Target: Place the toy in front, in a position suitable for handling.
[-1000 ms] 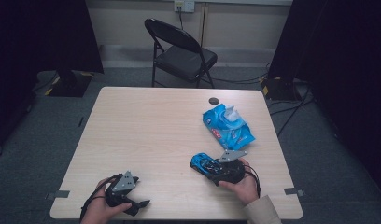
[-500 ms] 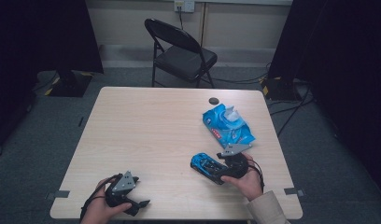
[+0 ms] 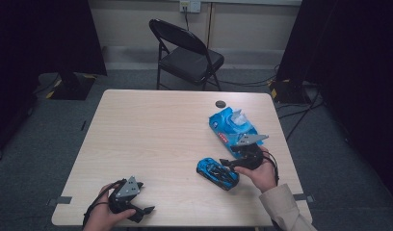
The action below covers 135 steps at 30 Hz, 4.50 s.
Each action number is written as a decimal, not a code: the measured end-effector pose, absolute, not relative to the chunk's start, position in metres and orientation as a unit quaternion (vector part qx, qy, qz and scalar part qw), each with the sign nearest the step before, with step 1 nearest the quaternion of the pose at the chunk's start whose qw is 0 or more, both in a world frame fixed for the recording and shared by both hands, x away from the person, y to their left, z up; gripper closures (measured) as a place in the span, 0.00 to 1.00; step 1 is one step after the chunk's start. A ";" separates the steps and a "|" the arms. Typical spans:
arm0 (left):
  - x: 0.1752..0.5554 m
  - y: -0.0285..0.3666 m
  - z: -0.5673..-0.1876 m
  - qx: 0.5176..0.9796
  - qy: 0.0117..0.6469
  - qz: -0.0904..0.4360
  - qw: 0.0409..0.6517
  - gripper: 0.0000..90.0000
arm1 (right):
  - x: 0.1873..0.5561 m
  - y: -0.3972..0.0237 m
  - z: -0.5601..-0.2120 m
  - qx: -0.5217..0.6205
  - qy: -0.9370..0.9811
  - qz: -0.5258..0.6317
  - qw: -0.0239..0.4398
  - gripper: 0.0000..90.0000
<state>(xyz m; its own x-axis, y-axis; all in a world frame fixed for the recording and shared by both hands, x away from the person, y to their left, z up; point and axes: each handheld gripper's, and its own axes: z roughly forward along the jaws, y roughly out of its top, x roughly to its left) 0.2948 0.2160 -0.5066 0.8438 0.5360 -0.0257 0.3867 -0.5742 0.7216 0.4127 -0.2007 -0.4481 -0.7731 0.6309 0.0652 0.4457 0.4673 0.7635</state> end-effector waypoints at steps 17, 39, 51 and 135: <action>0.295 0.216 -0.507 0.883 0.260 0.100 0.379 0.07 | 0.451 -0.213 -0.436 0.330 0.848 0.395 0.127 0.36; 0.295 0.216 -0.507 0.883 0.260 0.097 0.379 0.06 | 0.490 -0.226 -0.416 0.365 0.832 0.390 0.150 0.44; 0.295 0.215 -0.507 0.882 0.261 0.097 0.380 0.06 | 0.515 -0.231 -0.415 0.377 0.832 0.368 0.171 0.55; 0.296 0.215 -0.507 0.882 0.260 0.094 0.382 0.06 | 0.522 -0.230 -0.415 0.445 0.801 0.363 0.169 0.98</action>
